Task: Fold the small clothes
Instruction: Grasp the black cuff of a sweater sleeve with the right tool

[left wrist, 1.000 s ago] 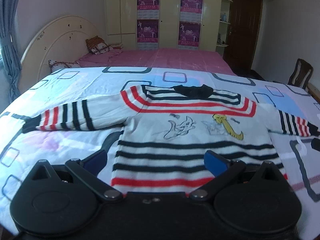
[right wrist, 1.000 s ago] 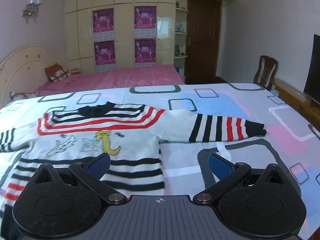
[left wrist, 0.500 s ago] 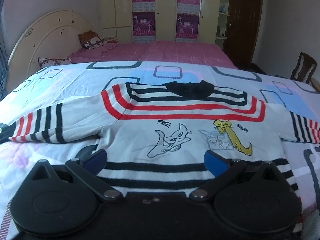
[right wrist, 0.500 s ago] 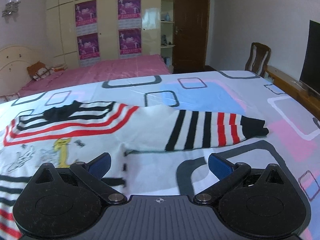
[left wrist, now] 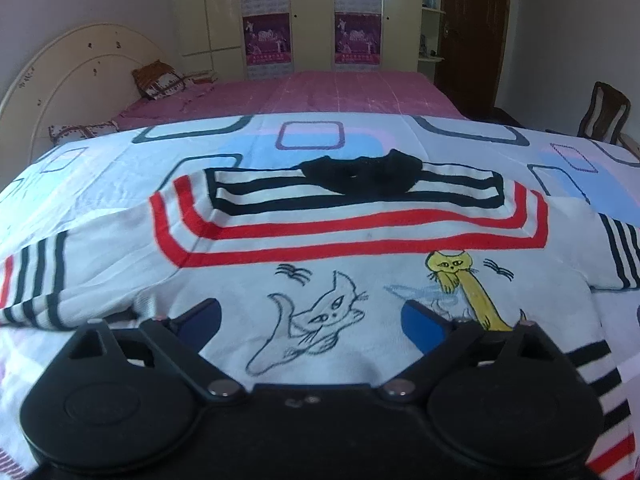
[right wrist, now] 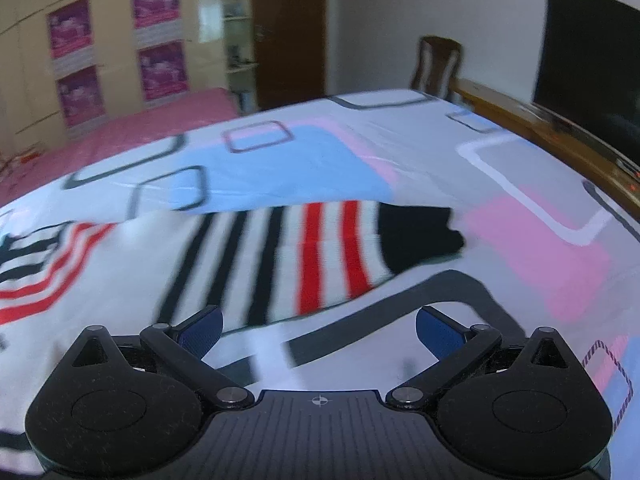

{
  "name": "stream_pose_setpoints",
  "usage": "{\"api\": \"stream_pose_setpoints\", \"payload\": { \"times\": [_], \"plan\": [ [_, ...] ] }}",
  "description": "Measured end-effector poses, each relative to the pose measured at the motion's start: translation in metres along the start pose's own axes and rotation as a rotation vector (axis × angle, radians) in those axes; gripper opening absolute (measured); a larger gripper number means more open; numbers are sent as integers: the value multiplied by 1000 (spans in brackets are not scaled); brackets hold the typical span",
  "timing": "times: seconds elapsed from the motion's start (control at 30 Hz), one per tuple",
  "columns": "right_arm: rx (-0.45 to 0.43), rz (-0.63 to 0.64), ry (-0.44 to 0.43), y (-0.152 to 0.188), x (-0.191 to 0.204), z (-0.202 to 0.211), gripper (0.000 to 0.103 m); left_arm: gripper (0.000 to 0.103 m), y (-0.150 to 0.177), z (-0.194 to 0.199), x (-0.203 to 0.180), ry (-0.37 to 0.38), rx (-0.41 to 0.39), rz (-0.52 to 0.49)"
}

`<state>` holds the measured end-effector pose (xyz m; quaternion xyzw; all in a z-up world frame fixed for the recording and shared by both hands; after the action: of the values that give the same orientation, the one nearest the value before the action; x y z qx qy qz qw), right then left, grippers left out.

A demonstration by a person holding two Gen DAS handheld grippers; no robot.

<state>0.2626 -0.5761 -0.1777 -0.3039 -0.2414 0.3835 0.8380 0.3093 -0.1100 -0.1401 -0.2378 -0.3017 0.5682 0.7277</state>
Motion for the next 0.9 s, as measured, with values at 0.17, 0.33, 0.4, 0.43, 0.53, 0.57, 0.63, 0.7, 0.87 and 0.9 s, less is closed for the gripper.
{"api": "stream_pose_setpoints", "payload": {
  "times": [0.17, 0.33, 0.4, 0.43, 0.53, 0.57, 0.63, 0.7, 0.87, 0.9],
  "plan": [
    [16, -49, 61, -11, -22, -30, 102, 90, -9, -22, -2, 2, 20, -7],
    [67, -149, 66, -22, -42, -56, 48, 90, -13, -34, -1, -10, 31, -8],
    [54, -161, 70, -28, -45, -61, 48, 90, -14, -37, 0, -11, 36, -10],
    [52, -160, 63, -30, -45, -62, 48, 90, -14, -38, 0, -12, 40, -11],
    [51, -183, 56, -34, -48, -68, 48, 90, -14, -42, 2, -18, 45, -17],
    [46, -190, 54, -36, -49, -71, 48, 89, -14, -43, 3, -19, 47, -17],
    [33, -199, 51, -38, -50, -73, 45, 84, -15, -46, 6, -16, 52, -15],
    [33, -212, 21, -40, -51, -76, 12, 80, -14, -47, 9, -1, 58, -7],
    [-13, -177, 7, -43, -40, -70, 7, 66, -12, -48, 15, 25, 79, 1],
    [-29, -168, 3, -44, -37, -66, 7, 62, -12, -47, 16, 33, 81, -1]
  ]
}}
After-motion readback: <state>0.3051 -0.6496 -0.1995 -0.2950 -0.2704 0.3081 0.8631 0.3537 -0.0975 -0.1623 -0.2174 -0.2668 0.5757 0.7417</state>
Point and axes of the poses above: each gripper's, at about its wrist camera, not at the fingertips, and z roughly against the way its jaws point, x to its left, y to its underside, the point moved 1 cm from there along -z, roughly the way its jaws point, and after that the axes turned 10 degrees about -z, right-handed, at the moved point
